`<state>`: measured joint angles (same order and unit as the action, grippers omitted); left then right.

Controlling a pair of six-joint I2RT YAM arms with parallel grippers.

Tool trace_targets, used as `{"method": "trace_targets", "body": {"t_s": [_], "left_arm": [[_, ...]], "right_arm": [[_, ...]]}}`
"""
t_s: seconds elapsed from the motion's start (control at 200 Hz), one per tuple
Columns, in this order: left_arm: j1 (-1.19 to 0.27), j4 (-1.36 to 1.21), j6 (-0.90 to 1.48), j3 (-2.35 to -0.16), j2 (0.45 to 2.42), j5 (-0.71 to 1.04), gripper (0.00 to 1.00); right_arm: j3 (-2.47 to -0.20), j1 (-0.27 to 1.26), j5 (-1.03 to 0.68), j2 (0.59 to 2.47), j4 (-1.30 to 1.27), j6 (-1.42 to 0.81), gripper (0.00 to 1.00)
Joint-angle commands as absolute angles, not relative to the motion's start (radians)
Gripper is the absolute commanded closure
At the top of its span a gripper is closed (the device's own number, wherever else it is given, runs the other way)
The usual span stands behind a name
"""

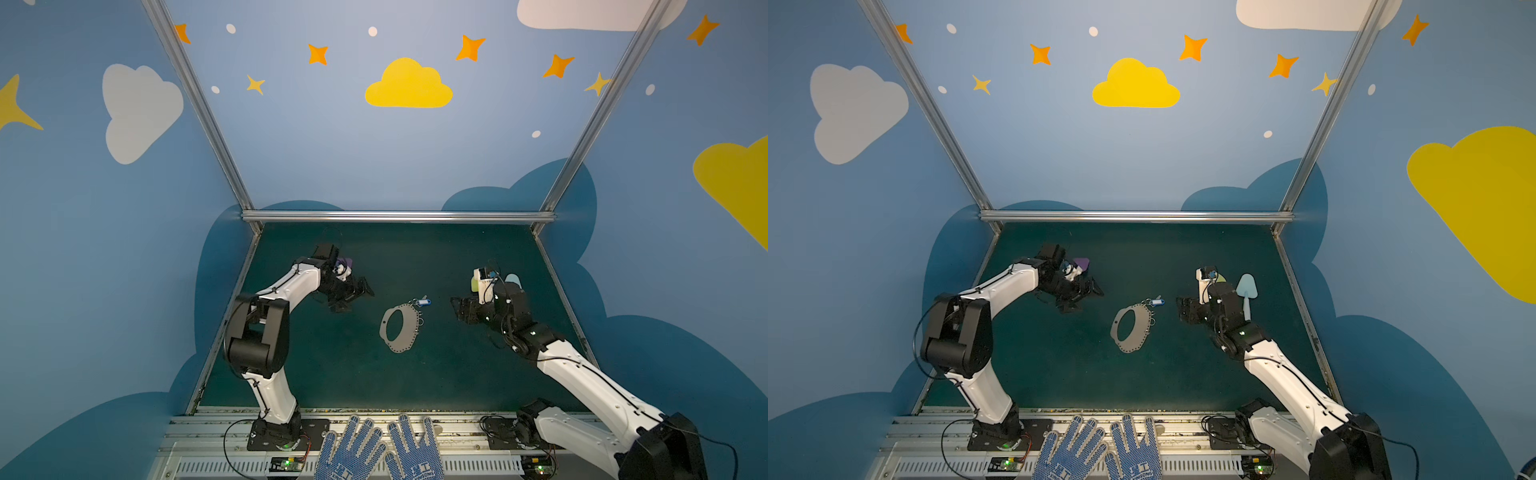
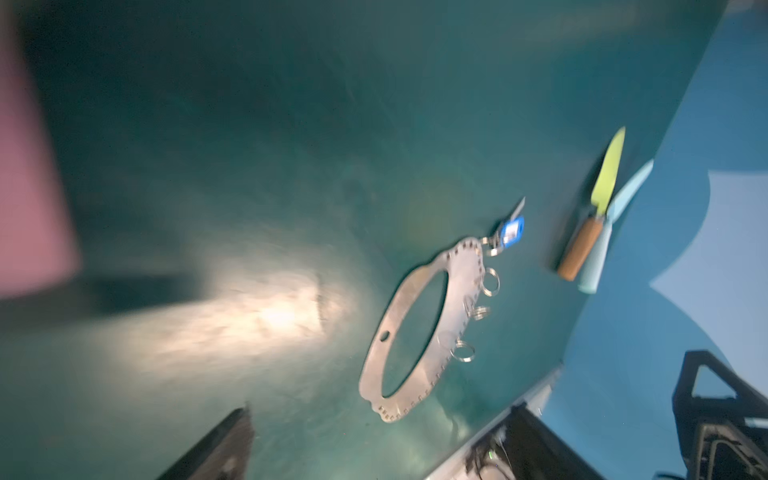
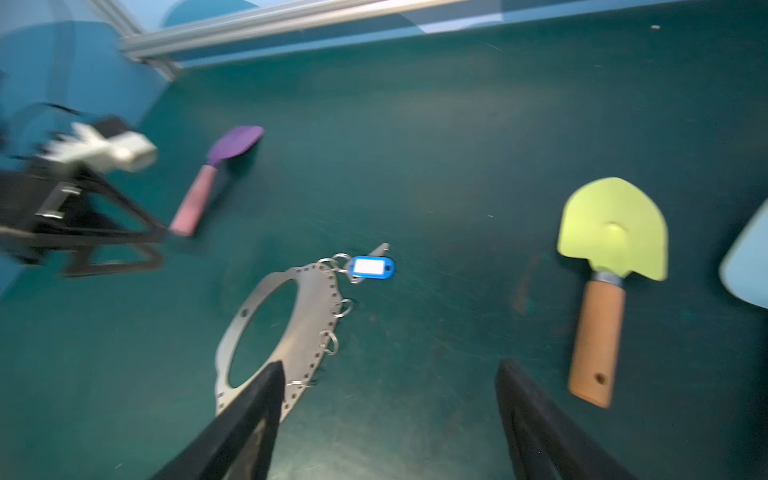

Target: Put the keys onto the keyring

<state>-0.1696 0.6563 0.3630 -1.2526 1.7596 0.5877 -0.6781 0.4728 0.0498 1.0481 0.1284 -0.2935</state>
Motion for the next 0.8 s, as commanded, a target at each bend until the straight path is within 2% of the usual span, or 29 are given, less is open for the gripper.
{"method": "trace_targets", "body": {"t_s": [0.0, 0.1, 0.24, 0.35, 0.506, 0.656, 0.716, 0.796], "left_arm": [[-0.147, 0.662, 0.371, -1.27, 1.685, 0.359, 0.0], [-0.143, 0.567, 0.364, -1.233, 1.597, 0.094, 0.0], [-0.137, 0.253, 0.278, -1.03, 1.461, -0.094, 0.0], [-0.127, 0.103, 0.193, -0.919, 1.452, -0.262, 0.0], [-0.087, -0.042, 0.111, -0.842, 1.485, -0.317, 0.0], [-0.062, -0.246, 0.024, -0.747, 1.476, -0.279, 0.0], [-0.058, -0.335, -0.009, -0.71, 1.469, -0.292, 0.0], [-0.024, -0.468, -0.003, -0.662, 1.458, -0.164, 0.0]], "right_arm": [[-0.754, 0.467, 0.235, 1.117, 0.188, -0.278, 0.17], [-0.798, 0.46, 0.438, 1.229, 0.214, -0.271, 0.16], [-0.784, 0.435, 0.659, 1.358, 0.096, -0.189, 0.15], [-0.805, 0.39, 0.748, 1.428, 0.056, -0.155, 0.14], [-0.714, 0.318, 0.707, 1.455, -0.169, -0.073, 0.14], [-0.541, 0.243, 0.544, 1.466, -0.506, -0.022, 0.14], [-0.521, 0.238, 0.528, 1.465, -0.566, 0.027, 0.14], [-0.463, 0.198, 0.415, 1.478, -0.708, 0.044, 0.15]]}}
